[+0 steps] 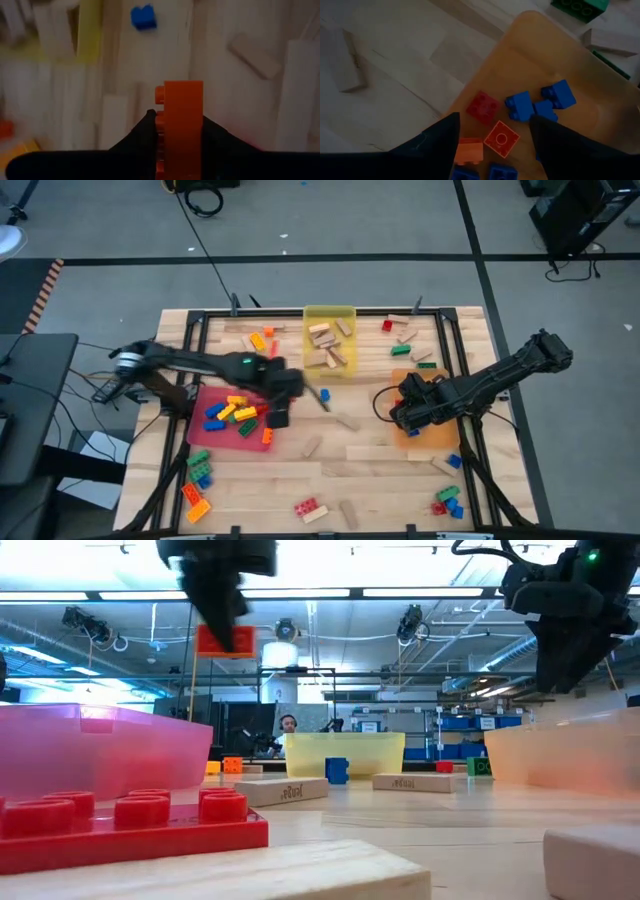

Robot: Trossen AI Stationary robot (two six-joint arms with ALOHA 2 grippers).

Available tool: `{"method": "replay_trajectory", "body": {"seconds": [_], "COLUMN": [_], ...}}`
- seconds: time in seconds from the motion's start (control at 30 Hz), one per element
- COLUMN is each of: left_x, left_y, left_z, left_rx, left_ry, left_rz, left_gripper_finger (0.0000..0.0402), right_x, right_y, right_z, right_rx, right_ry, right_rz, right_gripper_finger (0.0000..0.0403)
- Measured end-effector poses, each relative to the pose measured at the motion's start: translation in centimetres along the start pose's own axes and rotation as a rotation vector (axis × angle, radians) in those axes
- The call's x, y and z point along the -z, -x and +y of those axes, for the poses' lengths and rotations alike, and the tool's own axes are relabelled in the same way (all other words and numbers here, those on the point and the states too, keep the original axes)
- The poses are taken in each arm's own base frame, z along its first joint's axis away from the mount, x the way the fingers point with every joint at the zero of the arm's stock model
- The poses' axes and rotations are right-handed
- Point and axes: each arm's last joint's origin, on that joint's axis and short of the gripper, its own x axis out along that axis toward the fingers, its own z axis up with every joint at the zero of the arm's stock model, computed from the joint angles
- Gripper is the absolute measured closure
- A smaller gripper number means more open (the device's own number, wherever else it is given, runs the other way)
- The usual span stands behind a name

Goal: Sort blocks by size
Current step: Put the 3 stud orange game piece into the pink bin

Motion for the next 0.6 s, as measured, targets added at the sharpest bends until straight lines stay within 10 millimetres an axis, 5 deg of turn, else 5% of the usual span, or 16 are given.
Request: {"method": "replay_trajectory", "body": {"seconds": [0.27,0.6], "left_x": [7.5,10.9], "left_y": [-0.8,-4.6], "left_z": [-0.9,-2.7], "left_rx": [0.004,0.026], "left_ry": [0.173,0.144], "left_rz": [0.005,0.043], "left_gripper_finger": [0.031,0.029], "right_x": [-0.1,-0.3], "right_y": [0.0,0.0], "right_z": [0.3,1.0], "right_rx": [-0.026,-0.095], "right_ry": [-0.013,-0.063], "right_rz": [-0.007,-0.02], "right_gripper_finger": [0.0146,0.0146]}}
